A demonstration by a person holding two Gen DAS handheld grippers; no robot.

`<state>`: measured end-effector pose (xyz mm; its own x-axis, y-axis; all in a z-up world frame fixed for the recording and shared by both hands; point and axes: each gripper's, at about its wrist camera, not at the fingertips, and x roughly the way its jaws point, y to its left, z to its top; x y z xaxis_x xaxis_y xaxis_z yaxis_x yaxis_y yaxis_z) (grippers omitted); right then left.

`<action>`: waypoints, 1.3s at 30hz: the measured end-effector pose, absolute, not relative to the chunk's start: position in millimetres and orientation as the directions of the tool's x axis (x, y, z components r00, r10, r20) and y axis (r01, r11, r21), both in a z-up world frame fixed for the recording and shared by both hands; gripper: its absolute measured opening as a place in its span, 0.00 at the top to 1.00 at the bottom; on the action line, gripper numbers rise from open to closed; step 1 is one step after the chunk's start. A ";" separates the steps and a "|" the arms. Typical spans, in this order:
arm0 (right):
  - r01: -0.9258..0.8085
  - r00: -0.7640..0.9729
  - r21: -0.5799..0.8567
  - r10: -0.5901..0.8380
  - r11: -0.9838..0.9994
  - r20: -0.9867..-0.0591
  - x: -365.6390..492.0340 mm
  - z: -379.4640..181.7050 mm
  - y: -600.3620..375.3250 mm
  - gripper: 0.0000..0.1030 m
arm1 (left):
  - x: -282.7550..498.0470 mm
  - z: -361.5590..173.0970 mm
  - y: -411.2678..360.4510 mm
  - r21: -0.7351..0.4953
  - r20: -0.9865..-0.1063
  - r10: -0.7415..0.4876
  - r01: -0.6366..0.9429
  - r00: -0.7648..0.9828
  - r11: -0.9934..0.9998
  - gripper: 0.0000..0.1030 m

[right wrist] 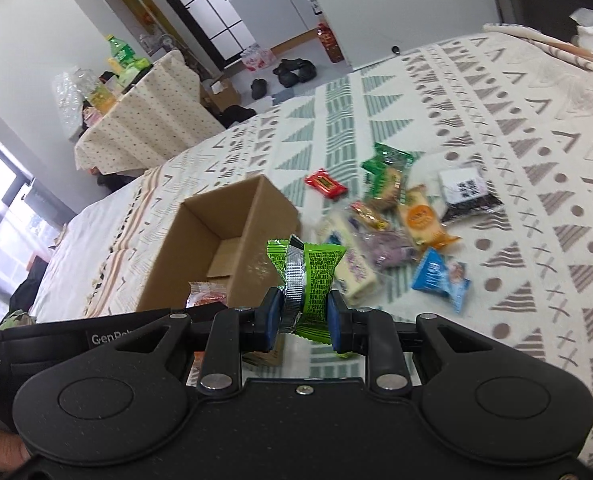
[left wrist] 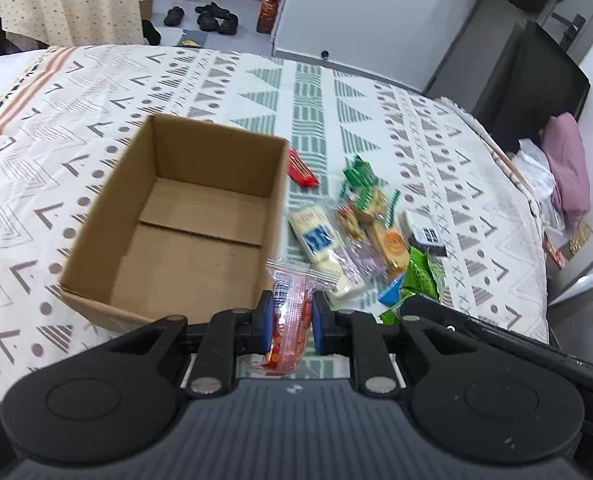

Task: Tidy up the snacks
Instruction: 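Carry the pink snack in the left tool while the right tool carries the green packet to the box, then open the left tool over the box while the right tool releases the green packet inside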

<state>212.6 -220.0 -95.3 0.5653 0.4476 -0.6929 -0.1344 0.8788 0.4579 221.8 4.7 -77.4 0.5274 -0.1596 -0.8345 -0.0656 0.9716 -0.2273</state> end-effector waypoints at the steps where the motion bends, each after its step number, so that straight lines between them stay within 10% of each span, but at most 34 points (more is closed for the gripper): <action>1: -0.136 0.565 0.461 0.451 0.877 -0.691 214.2 -94.5 -216.5 0.76 | 223.4 -76.4 9.4 -0.229 -0.833 -0.157 -0.072 0.530 0.971 0.82; 39: -0.218 0.524 0.438 0.483 0.872 -0.701 274.3 -90.3 -90.6 0.74 | 267.8 -130.6 133.2 -0.256 -0.883 -0.078 -0.337 0.462 0.906 0.79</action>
<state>274.3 -90.6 -90.3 0.5240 0.4830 -0.7015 -0.2176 0.8722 0.4381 267.8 133.2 -130.6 0.4622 -0.0781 -0.8833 -0.3368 0.9060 -0.2563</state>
